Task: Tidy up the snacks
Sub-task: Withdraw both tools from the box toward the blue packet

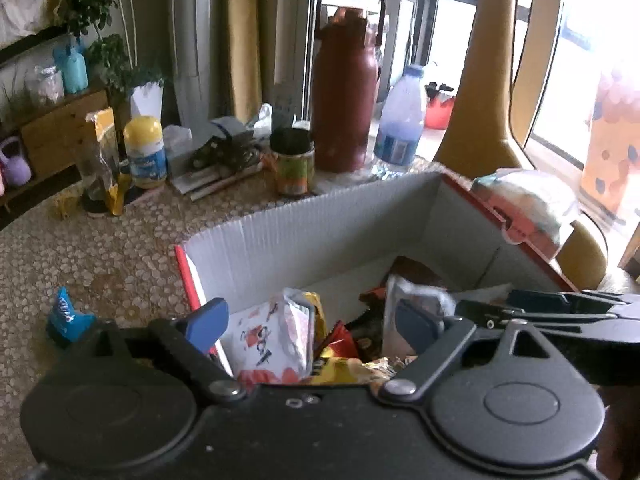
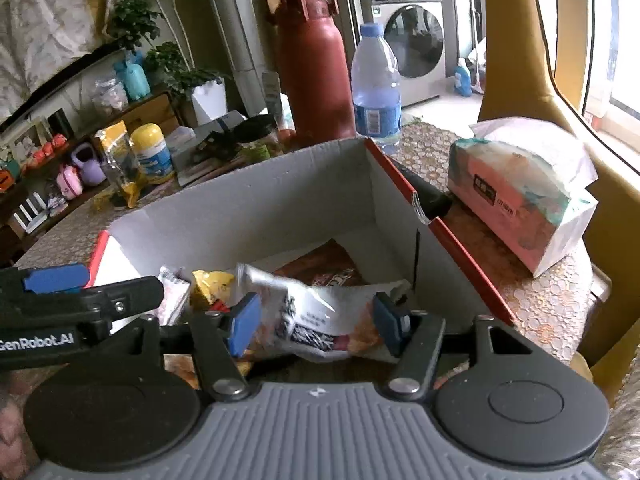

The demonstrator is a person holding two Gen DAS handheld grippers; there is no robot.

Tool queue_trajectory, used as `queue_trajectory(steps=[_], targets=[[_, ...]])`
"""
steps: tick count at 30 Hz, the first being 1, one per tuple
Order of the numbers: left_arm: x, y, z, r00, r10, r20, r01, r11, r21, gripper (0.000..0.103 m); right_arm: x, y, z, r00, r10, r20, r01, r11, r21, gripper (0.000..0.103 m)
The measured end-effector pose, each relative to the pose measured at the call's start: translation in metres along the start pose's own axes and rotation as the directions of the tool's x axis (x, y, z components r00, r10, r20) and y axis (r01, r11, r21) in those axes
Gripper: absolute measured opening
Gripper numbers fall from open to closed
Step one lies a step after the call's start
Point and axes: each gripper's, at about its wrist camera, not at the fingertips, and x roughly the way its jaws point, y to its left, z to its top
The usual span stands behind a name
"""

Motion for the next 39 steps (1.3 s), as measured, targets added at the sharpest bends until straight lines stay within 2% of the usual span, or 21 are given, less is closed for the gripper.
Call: queue_trajectory(steps=[1, 9, 11, 21, 30, 34, 39], targets=[[-0.005, 0.0, -0.001, 1.0, -0.003, 0.007, 0.003, 1.0, 0.004, 0.09, -0.005, 0.001, 0.0, 1.0, 0.001, 0.008, -0.001, 1.0, -0.002, 0.07], [-0.049, 0.001, -0.01, 0.998, -0.012, 0.067, 0.011, 1.0, 0.022, 0.092, -0.047, 0.016, -0.005, 0.998, 0.038, 0.055, -0.037, 0.999, -0.028, 0.072], [-0.061, 0.003, -0.012, 0.996, -0.007, 0.089, 0.005, 1.0, 0.022, 0.093, -0.057, 0.02, -0.007, 0.997, 0.048, 0.067, -0.046, 0.998, -0.037, 0.077], [-0.119, 0.025, -0.033, 0.986, -0.002, 0.166, 0.006, 1.0, -0.024, 0.099, -0.103, 0.052, -0.027, 0.982, 0.145, 0.117, -0.134, 0.986, -0.1, 0.084], [-0.159, 0.057, -0.056, 0.978, 0.005, 0.209, 0.003, 0.999, -0.038, 0.103, -0.119, 0.093, -0.046, 0.96, 0.256, 0.113, -0.238, 0.96, -0.15, 0.085], [-0.177, 0.077, -0.069, 0.974, 0.026, 0.225, -0.014, 0.998, -0.054, 0.103, -0.123, 0.113, -0.055, 0.95, 0.291, 0.108, -0.27, 0.947, -0.175, 0.095], [-0.188, 0.105, -0.084, 0.973, 0.075, 0.217, -0.057, 0.994, -0.091, 0.103, -0.12, 0.137, -0.064, 0.935, 0.344, 0.088, -0.322, 0.926, -0.2, 0.096]])
